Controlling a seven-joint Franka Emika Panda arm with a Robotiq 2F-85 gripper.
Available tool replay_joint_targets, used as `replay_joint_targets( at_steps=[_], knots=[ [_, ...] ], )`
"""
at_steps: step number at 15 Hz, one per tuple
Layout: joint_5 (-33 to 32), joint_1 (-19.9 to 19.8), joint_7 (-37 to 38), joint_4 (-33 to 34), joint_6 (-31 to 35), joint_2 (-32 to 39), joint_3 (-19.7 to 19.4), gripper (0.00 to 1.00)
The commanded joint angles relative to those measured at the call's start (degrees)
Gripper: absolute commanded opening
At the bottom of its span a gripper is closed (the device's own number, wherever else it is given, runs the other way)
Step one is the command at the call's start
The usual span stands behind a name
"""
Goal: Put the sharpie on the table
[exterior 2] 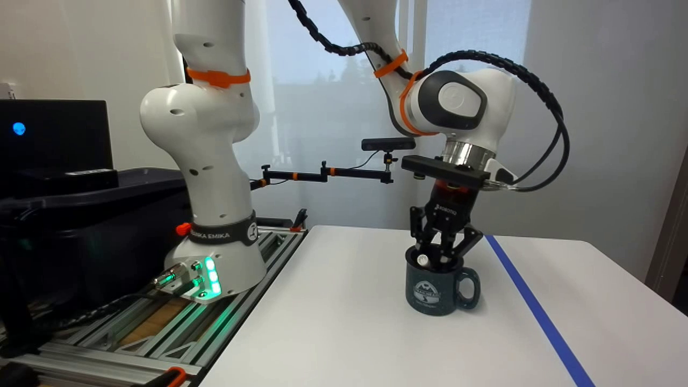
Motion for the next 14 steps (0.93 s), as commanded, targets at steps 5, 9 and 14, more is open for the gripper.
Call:
replay_joint_targets(
  at_steps=[5, 9, 14],
  knots=[
    [0.5, -1.0, -0.2, -0.6, 1.7, -1.2, 0.8, 0.05],
    [3.3, -1.5, -2.5, -1.9, 0.0, -5.7, 0.9, 0.05],
    [12.3, -2.8, -10.8, -2.6, -6.5, -12.7, -0.8, 0.05]
  ],
)
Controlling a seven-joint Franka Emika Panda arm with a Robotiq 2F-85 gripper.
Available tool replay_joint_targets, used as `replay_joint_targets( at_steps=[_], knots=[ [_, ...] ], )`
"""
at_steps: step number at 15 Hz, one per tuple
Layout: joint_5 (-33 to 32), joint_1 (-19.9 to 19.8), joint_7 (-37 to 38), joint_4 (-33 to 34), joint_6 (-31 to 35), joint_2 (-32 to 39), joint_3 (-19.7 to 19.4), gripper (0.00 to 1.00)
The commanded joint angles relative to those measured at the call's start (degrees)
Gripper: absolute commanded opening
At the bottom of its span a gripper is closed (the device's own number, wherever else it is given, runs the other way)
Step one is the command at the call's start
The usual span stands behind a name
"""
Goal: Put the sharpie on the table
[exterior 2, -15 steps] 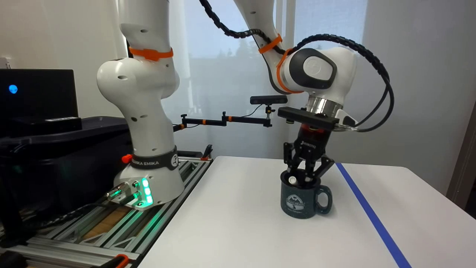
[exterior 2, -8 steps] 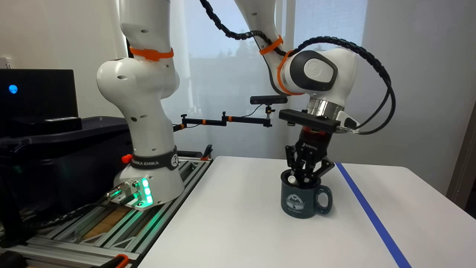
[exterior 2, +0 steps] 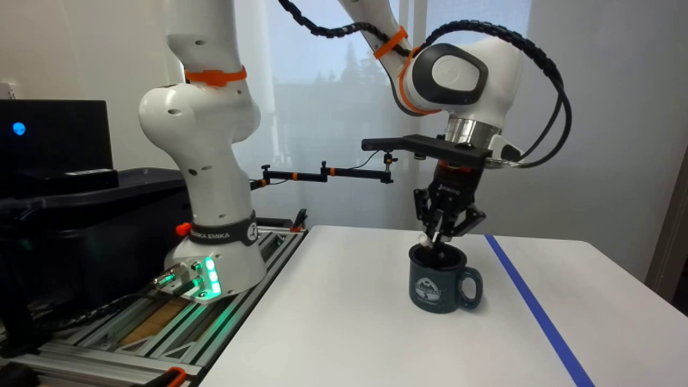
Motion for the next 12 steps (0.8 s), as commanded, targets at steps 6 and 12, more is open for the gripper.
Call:
replay_joint_targets(
  at_steps=[6, 12],
  knots=[
    [2.9, -4.8, 0.1, -5.8, 2.8, -13.3, -5.8, 0.05],
    [0.3, -7.9, 11.5, -12.3, 25.9, -10.1, -8.7, 0.05]
  ],
)
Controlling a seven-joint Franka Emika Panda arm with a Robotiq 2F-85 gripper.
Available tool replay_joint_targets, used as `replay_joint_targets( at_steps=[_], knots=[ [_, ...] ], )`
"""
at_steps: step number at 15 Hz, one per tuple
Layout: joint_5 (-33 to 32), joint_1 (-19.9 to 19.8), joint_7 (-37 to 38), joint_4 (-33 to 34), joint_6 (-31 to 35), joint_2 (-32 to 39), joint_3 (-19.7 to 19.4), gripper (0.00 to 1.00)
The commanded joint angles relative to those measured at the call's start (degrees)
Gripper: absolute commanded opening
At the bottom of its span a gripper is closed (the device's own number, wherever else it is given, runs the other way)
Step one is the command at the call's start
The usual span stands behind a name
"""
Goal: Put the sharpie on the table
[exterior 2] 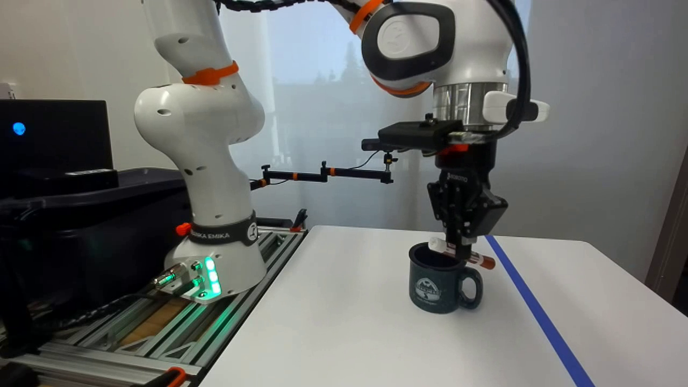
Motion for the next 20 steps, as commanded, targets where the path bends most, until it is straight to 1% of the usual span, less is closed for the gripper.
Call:
replay_joint_targets(
  at_steps=[1, 4, 6, 8, 9, 12, 15, 20],
  knots=[
    [-2.8, -1.5, 8.4, -4.9, 14.7, 2.3, -0.9, 0.05],
    [-0.9, -1.5, 9.5, -6.8, 25.0, 7.1, -1.7, 0.05],
    [3.2, -0.7, 6.9, -7.3, 29.4, 10.5, -1.9, 0.05],
    [8.3, -0.8, 4.1, -7.4, 32.8, 13.7, -0.7, 0.05],
    [13.1, -0.8, 0.9, -7.2, 33.7, 15.4, 0.6, 0.05],
    [22.1, -4.0, -5.0, -5.5, 34.2, 18.9, 6.1, 0.05],
    [26.7, -7.5, -9.3, -3.3, 33.8, 21.7, 10.0, 0.05],
    [30.9, -14.0, -14.2, -0.6, 32.8, 23.8, 15.2, 0.05]
  ],
)
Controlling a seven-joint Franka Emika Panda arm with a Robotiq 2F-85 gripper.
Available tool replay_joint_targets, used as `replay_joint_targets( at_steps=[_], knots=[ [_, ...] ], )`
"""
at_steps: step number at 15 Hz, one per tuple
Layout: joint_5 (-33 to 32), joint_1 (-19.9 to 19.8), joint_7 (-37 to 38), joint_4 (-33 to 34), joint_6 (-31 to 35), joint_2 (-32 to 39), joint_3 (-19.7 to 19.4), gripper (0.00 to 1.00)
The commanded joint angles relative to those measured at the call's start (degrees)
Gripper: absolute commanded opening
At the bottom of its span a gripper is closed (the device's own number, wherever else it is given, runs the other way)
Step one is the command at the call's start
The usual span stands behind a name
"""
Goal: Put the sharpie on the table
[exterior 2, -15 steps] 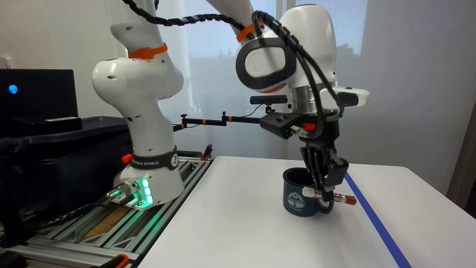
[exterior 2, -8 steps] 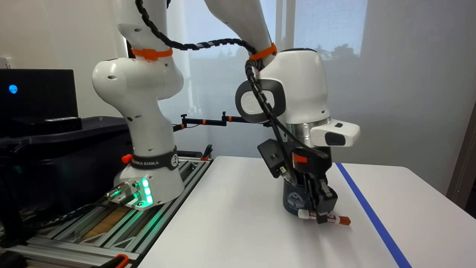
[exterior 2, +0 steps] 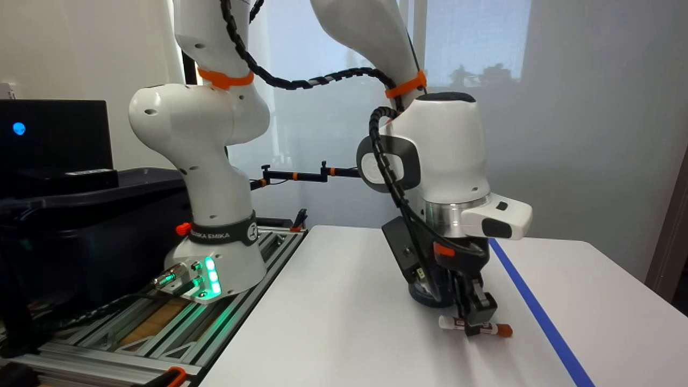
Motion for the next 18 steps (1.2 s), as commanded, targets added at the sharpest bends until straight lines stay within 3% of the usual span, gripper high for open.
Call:
replay_joint_targets(
  at_steps=[1, 4, 5, 6, 13, 15, 18],
  knots=[
    [3.5, -4.8, -4.4, 2.3, -0.6, 2.0, 3.7, 0.05],
    [2.4, -6.3, -4.6, 3.0, -1.5, 2.7, 4.0, 0.09],
    [2.1, -6.5, -4.5, 3.1, -1.4, 3.0, 4.0, 0.33],
    [2.1, -7.0, -4.8, 3.3, -1.9, 3.0, 4.3, 0.45],
    [0.5, -5.7, -2.6, 1.6, -11.5, -2.9, 3.1, 0.97],
    [-0.9, -5.9, -2.3, 1.1, -16.9, -7.0, 2.3, 1.00],
    [-0.8, -2.7, -2.8, 1.1, -26.1, -13.9, -2.4, 1.00]
  ],
)
